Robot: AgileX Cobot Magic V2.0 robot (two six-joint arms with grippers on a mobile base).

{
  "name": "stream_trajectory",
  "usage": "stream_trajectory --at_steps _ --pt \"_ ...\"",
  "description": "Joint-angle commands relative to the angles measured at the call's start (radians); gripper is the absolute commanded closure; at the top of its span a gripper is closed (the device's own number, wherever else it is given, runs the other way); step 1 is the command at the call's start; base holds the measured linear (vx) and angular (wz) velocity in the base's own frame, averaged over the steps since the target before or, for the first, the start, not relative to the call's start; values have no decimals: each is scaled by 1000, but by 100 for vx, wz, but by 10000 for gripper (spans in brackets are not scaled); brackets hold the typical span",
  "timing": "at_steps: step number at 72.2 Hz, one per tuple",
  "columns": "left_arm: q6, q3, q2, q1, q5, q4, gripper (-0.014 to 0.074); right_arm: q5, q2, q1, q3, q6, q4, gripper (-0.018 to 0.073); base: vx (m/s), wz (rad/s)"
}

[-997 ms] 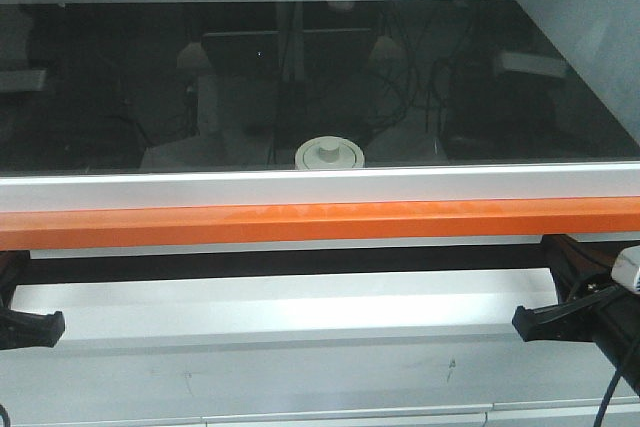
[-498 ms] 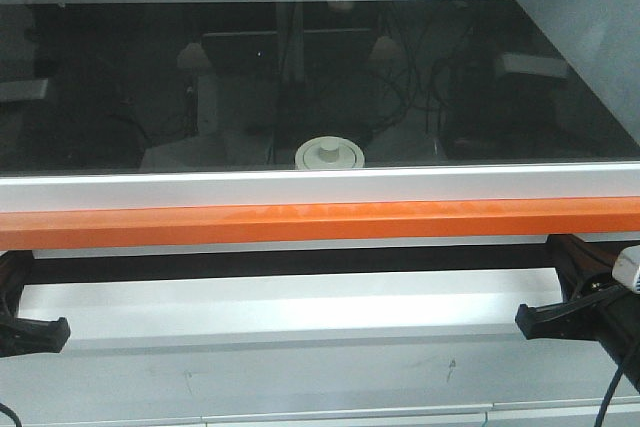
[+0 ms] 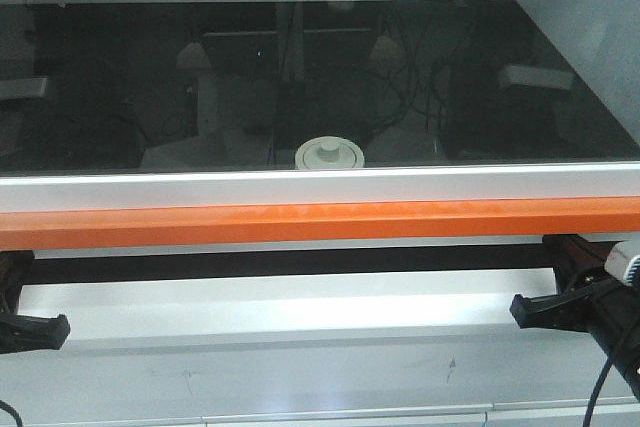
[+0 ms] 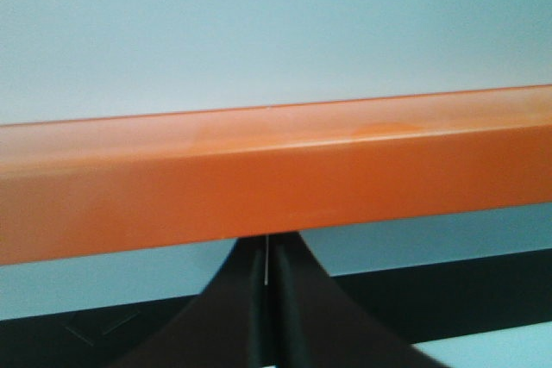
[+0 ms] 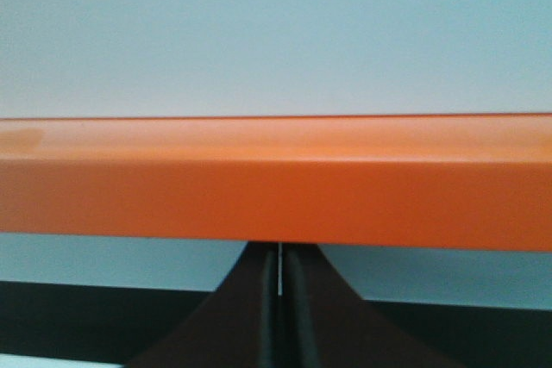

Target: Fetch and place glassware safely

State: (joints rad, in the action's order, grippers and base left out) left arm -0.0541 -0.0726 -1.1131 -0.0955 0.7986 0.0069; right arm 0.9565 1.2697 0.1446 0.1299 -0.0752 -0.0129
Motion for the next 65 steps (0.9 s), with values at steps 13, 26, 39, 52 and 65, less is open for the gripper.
stream_trajectory --at_steps 13,26,39,52,65 --pt "11 -22 7 -1 109 -7 603 131 -8 0 24 10 13 560 0 0" --pt "11 -22 7 -1 124 -7 603 125 -5 0 34 10 13 560 0 0" --pt "11 -22 7 -1 129 -7 603 129 6 0 44 10 1 560 0 0" --pt "-14 -24 11 -1 146 -7 603 149 6 0 44 10 -23 560 0 0" --pt "-15 -52 11 -1 120 -7 603 150 3 0 44 10 -37 560 0 0"
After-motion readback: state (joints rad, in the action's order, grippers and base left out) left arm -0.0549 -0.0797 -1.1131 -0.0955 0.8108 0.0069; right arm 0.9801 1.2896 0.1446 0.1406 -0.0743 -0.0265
